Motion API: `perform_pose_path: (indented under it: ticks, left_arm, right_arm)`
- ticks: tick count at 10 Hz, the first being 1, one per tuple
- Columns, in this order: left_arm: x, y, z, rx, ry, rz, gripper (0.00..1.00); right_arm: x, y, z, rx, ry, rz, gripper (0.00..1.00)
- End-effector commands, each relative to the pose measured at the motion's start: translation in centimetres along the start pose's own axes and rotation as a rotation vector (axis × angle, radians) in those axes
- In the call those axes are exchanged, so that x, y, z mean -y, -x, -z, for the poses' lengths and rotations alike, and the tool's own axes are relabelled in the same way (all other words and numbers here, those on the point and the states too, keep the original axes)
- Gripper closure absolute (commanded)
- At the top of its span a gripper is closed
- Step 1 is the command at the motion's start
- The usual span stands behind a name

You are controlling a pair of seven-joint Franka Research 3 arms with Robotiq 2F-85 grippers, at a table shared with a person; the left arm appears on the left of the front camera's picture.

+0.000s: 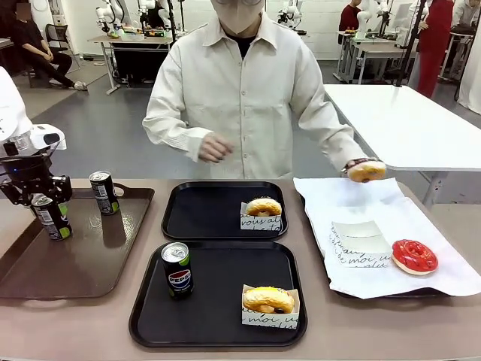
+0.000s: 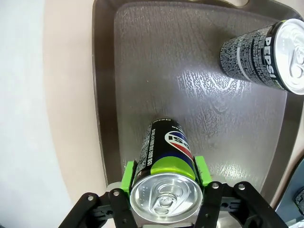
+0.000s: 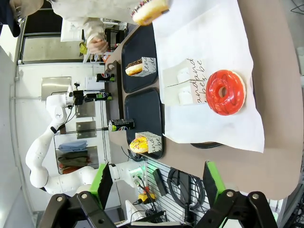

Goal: Set up donuts and drinks on trays.
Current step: Pick up one Pepsi coke from the Handle tray and place it on the Flat Tray without a Pepsi coke.

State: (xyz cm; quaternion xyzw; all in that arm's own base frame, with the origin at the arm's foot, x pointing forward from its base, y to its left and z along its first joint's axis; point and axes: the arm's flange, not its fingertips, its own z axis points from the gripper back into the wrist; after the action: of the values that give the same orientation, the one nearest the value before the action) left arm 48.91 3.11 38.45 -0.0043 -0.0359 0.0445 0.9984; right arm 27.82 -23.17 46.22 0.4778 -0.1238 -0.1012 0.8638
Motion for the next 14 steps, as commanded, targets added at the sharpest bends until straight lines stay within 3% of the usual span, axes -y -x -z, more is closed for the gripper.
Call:
perform_pose_path:
  ticks: [1,3,7,10,11,14]
  left_arm:
    - [0.6,0.7,-1.8,-0.033,-0.026,-0.036,1.00]
    - [1.3,3.5,-5.5,-0.106,-0.032,-0.045,1.00]
    - [2.1,9.7,-12.1,-0.049,-0.012,0.039,1.00]
    - [1.0,9.5,-12.9,-0.057,0.035,-0.017,1.00]
    - [2.1,10.2,-13.7,-0.041,-0.016,0.020,1.00]
    - [2.1,10.2,-13.7,-0.041,-0.016,0.020,1.00]
  right_arm:
    - [0.0,-0.1,-0.1,0.003,-0.017,-0.010,0.00]
    - [0.0,-0.1,-0.1,0.003,-0.017,-0.010,0.00]
    - [0.0,-0.1,-0.1,0.003,-0.017,-0.010,0.00]
    - [0.0,-0.1,-0.1,0.003,-0.017,-0.010,0.00]
    - [0.0,-0.1,-0.1,0.003,-0.017,-0.010,0.00]
    - [0.0,-0.1,-0.1,0.003,-0.017,-0.010,0.00]
